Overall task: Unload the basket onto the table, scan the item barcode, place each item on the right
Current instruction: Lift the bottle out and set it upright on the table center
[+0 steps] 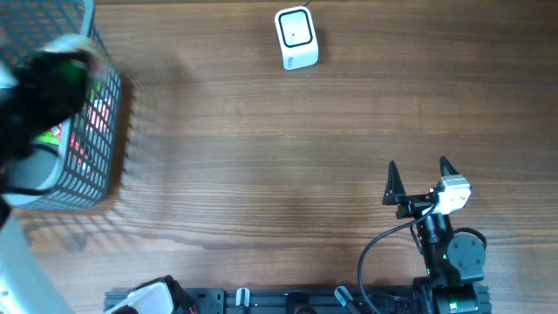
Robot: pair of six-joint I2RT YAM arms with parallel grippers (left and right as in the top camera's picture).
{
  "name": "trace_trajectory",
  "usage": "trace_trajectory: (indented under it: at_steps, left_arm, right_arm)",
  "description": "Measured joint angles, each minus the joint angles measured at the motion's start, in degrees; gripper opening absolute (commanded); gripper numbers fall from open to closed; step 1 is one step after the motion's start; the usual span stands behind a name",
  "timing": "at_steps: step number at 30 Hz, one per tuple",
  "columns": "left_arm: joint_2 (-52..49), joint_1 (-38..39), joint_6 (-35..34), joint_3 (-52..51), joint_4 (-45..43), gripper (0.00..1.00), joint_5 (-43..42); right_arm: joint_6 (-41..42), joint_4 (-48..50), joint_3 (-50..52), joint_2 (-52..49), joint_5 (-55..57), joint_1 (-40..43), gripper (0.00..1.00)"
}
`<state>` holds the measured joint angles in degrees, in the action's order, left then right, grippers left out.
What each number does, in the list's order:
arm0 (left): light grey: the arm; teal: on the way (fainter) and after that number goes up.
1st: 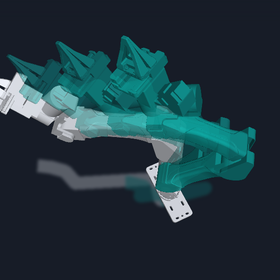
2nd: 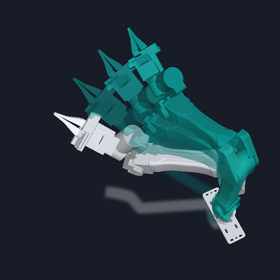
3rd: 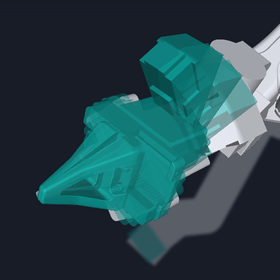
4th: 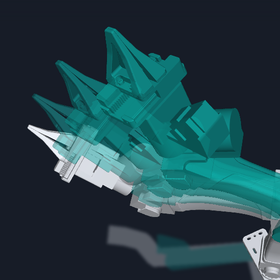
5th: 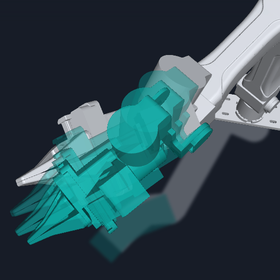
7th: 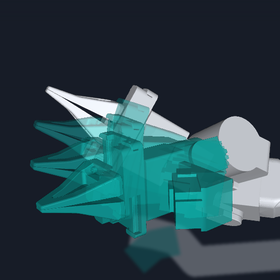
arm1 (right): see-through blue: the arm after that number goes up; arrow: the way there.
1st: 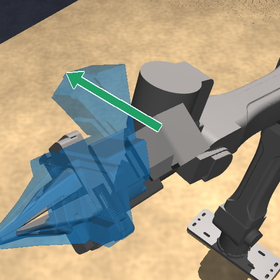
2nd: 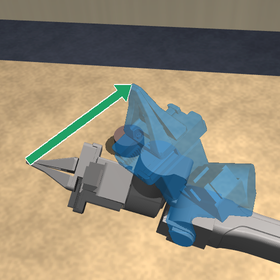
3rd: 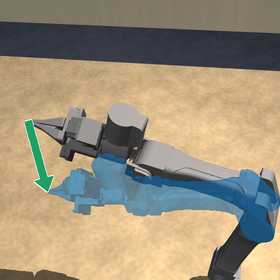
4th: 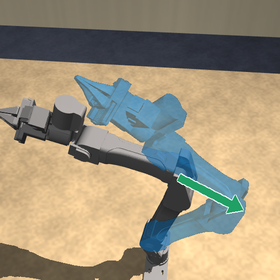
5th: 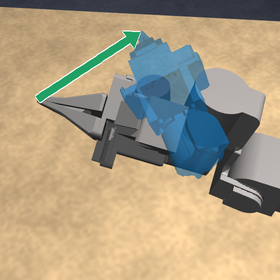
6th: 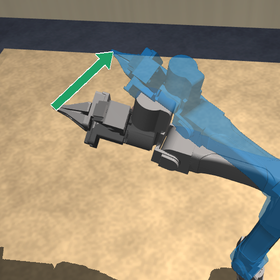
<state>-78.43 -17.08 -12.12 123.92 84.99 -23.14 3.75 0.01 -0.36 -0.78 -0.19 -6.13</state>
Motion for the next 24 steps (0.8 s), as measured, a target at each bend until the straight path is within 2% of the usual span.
trace_trajectory:
  at_steps: [5, 8, 11, 18, 21, 24]
  left_arm:
    - [-3.3, 14.9, -4.1, -2.2, 4.9, 0.40, 4.5]
    - [-7.1, 24.7, -8.6, -6.1, 3.9, 0.38, 9.9]
    - [-12.6, 33.0, -13.8, -11.0, -0.6, 0.39, 15.0]
    - [-26.7, 44.1, -22.7, -20.3, -15.5, 0.38, 18.9]
    - [-33.4, 46.8, -25.6, -21.4, -17.8, 0.38, 19.3]
    - [-39.1, 49.4, -29.1, -21.5, -19.3, 0.33, 21.7]
  right_arm:
    - [0.0, 0.0, 0.0, 0.0, 0.0, 0.0, 1.00]
    - [0.0, 0.0, 0.0, 0.0, 0.0, 0.0, 1.00]
    - [0.0, 0.0, 0.0, 0.0, 0.0, 0.0, 1.00]
    - [0.0, 0.0, 0.0, 0.0, 0.0, 0.0, 1.00]
    - [0.0, 0.0, 0.0, 0.0, 0.0, 0.0, 1.00]
    - [0.0, 0.0, 0.0, 0.0, 0.0, 0.0, 1.00]
